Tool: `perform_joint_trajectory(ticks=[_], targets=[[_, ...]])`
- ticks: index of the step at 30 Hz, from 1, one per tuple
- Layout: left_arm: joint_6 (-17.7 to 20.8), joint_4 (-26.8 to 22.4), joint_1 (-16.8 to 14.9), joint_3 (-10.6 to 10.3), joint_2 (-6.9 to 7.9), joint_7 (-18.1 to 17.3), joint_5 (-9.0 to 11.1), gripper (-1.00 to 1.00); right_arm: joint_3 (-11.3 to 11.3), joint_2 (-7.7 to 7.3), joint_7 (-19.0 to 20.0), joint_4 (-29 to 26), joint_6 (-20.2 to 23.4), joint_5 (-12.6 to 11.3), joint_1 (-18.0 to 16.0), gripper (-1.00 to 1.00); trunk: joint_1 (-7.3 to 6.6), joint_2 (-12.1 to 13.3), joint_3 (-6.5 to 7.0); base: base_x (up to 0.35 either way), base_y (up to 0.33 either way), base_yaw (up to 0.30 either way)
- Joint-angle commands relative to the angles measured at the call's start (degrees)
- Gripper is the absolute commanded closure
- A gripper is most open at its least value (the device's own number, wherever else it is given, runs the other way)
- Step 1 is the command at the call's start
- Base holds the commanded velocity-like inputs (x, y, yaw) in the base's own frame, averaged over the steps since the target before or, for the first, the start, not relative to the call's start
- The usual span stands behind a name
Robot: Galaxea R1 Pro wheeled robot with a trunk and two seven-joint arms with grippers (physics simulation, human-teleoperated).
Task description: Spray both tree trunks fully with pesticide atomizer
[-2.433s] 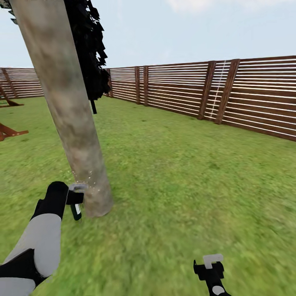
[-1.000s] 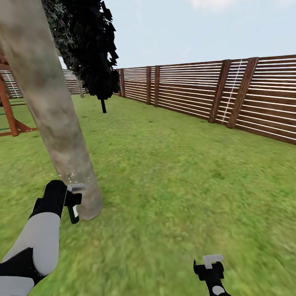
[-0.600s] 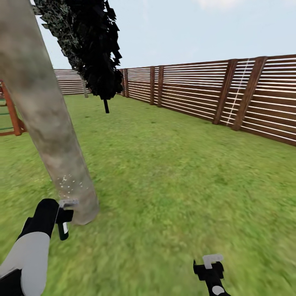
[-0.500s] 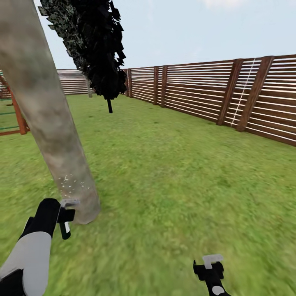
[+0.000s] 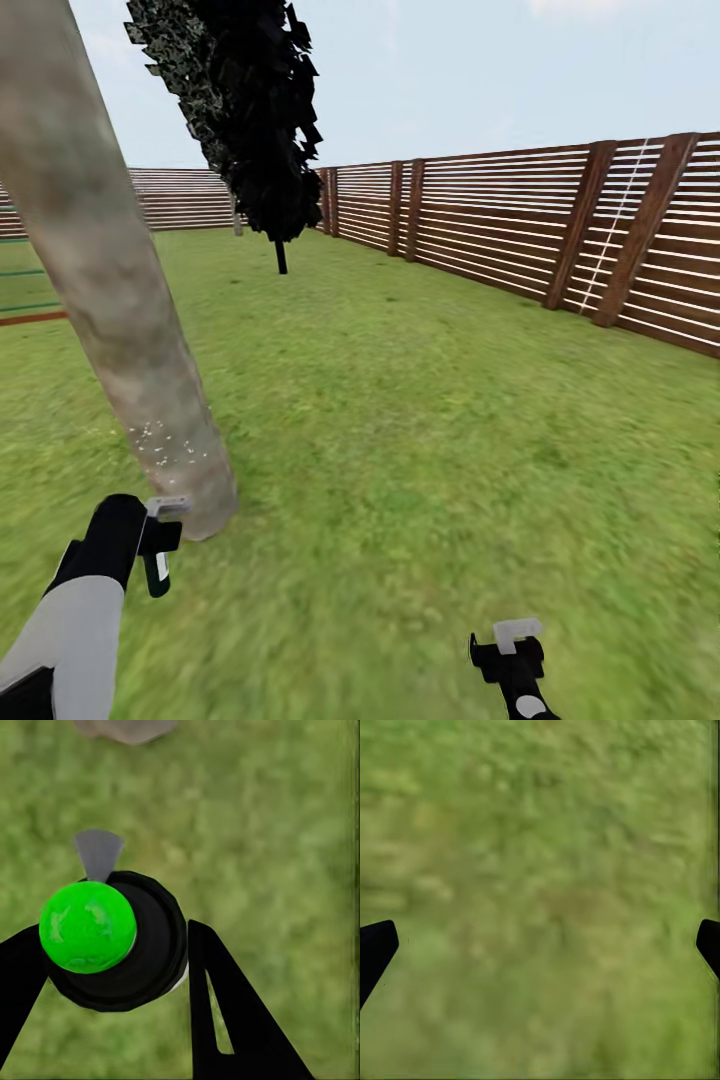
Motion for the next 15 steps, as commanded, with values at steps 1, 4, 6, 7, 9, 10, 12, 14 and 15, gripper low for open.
perform_joint_trajectory(ticks=[1,4,6,7,9,10,12,14,15], targets=[[0.1,-0.1,-0.1,0.1,-0.02,-0.6,-0.6,1.00,-0.4,0.03,-0.2,0.1,-0.2,0.6,-0.1,-1.00,0.01,0.0,-0.05,0.167,-0.253,0.000],[-0.7,0.3,0.7,0.8,0.66,-0.5,-0.8,1.00,-0.4,0.03,-0.2,0.1,-0.2,0.6,-0.1,-1.00,0.01,0.0,-0.05,0.171,-0.251,0.076],[-4.5,1.8,1.4,3.6,1.23,0.0,-0.8,1.00,-0.4,0.03,-0.2,0.1,-0.2,0.6,-0.1,-1.00,0.01,0.0,-0.05,0.177,-0.246,0.218],[-6.8,2.9,1.5,5.8,1.42,0.5,-0.8,1.00,-0.4,0.03,-0.2,0.1,-0.2,0.6,-0.1,-1.00,0.01,0.0,-0.05,0.182,-0.242,0.260],[-8.7,5.3,1.6,8.0,1.52,2.2,-0.8,1.00,-0.4,0.03,-0.2,0.1,-0.2,0.6,-0.1,-1.00,0.01,0.0,-0.05,0.185,-0.241,0.271],[-9.2,5.7,1.6,8.2,1.53,2.9,-0.8,1.00,-0.4,0.03,-0.2,0.1,-0.2,0.6,-0.1,-1.00,0.01,0.0,-0.05,0.186,-0.240,0.275],[-10.3,6.1,1.7,8.5,1.52,3.8,-0.8,1.00,-0.4,0.03,-0.2,0.1,-0.2,0.6,-0.1,-1.00,0.01,0.0,-0.05,0.186,-0.240,0.219],[-10.7,6.1,1.7,8.5,1.23,4.1,-0.8,1.00,-0.4,0.03,-0.2,0.1,-0.2,0.6,-0.1,-1.00,0.01,0.0,-0.05,0.189,-0.238,0.063],[-10.7,6.2,1.7,8.5,1.13,4.1,-0.7,1.00,-0.4,0.03,-0.2,0.1,-0.2,0.6,-0.1,-1.00,0.01,0.0,-0.05,0.207,-0.224,0.022]])
